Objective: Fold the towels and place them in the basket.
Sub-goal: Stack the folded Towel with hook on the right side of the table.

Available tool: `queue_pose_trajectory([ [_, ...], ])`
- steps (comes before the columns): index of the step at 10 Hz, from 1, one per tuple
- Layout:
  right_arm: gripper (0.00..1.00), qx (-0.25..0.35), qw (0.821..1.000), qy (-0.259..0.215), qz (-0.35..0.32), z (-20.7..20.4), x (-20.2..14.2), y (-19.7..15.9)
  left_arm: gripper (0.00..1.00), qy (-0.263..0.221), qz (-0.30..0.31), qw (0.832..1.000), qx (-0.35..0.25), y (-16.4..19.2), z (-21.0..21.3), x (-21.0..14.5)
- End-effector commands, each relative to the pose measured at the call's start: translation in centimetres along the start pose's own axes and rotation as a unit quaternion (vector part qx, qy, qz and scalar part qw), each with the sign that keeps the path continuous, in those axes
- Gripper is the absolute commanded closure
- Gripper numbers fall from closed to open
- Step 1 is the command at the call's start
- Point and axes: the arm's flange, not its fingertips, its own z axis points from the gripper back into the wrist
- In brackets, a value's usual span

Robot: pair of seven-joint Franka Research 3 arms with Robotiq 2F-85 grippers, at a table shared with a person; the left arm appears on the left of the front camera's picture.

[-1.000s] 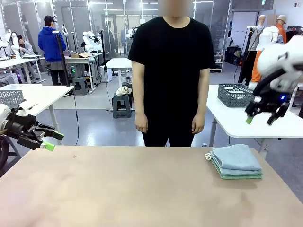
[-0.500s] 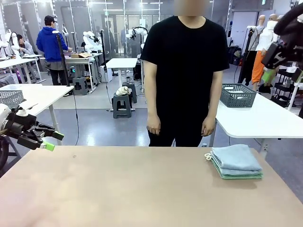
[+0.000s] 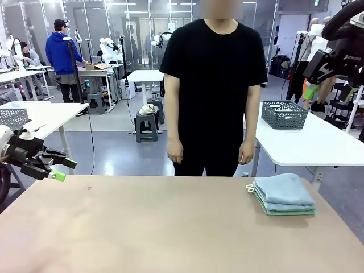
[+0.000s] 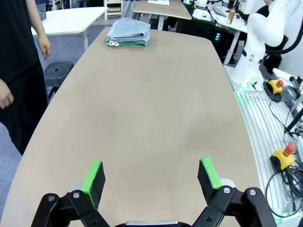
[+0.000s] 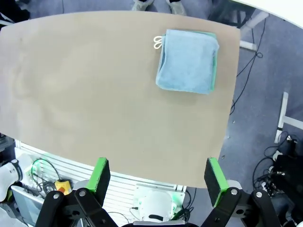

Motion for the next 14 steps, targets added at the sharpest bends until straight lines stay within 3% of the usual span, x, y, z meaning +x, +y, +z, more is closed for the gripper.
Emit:
queue_pose_trajectory([
  [1,0.0,-0.001,1.0,-0.003,-0.002,0.39,0.23,-0.18,0.0,0.001,-0.001,1.0,0.002,-0.27,0.07,0.11],
  [14,0.0,-0.001,1.0,-0.003,-0.002,0.39,0.23,-0.18,0.0,0.001,-0.001,1.0,0.002,-0.27,0.07,0.11],
])
